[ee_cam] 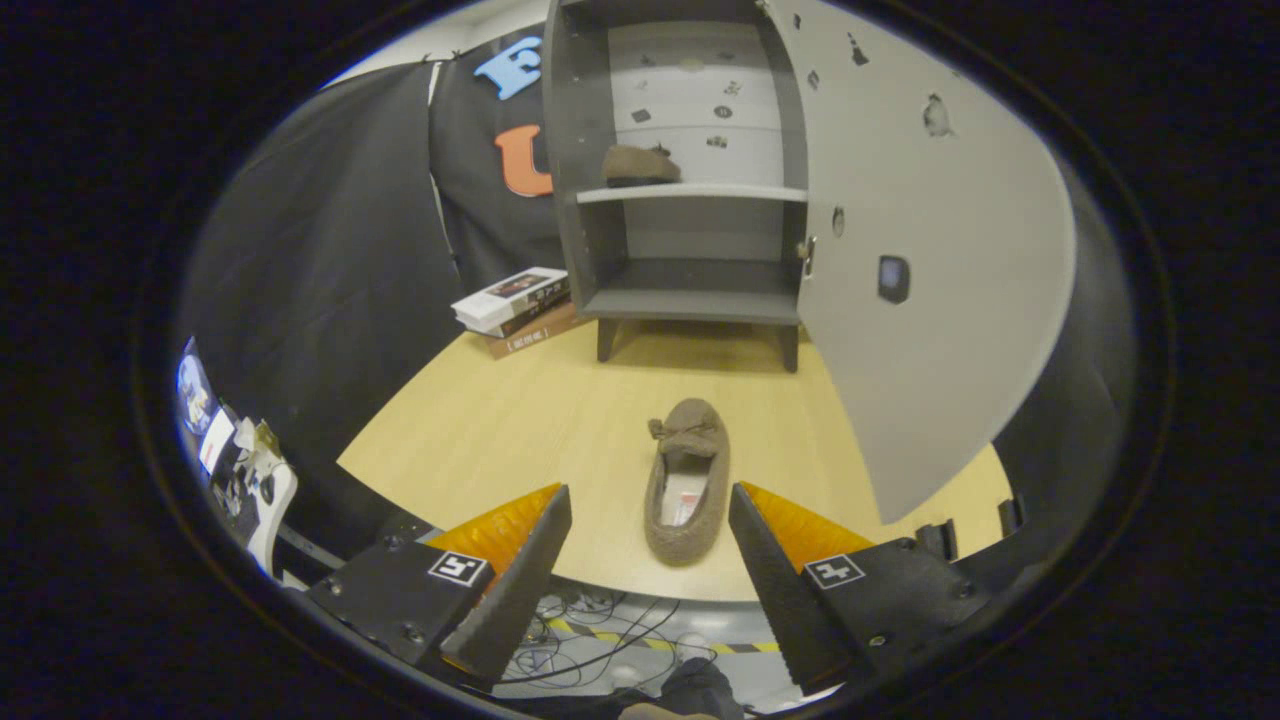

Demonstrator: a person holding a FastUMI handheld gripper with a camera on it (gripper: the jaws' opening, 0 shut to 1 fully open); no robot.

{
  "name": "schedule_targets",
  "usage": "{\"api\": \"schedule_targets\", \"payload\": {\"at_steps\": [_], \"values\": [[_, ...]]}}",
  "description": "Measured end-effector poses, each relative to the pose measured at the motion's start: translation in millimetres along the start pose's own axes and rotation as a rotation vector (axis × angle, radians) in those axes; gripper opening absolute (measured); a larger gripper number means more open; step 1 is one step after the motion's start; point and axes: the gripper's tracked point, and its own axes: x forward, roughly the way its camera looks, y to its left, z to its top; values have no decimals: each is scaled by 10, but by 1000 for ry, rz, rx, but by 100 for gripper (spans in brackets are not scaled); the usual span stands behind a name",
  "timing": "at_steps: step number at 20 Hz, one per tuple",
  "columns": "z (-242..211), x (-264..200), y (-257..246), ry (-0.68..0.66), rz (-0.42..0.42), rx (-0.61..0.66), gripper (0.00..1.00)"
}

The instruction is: Open the shoe cabinet door, grab the shoes and put them into the shoe cabinet, then close the shoe cabinet door.

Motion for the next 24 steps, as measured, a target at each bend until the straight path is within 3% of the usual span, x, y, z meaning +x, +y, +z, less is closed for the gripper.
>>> {"api": "schedule_targets", "payload": {"at_steps": [6,14,16,20,22,24], "values": [[-145,953,81,96,21,20,97],[-80,1816,-110,185,2,110,94],[-90,1928,-176,202,0,111,86],[-68,2039,-253,215,16,151,22],[-31,2021,-206,225,46,128,11],[77,1934,-136,219,80,129,8]]}}
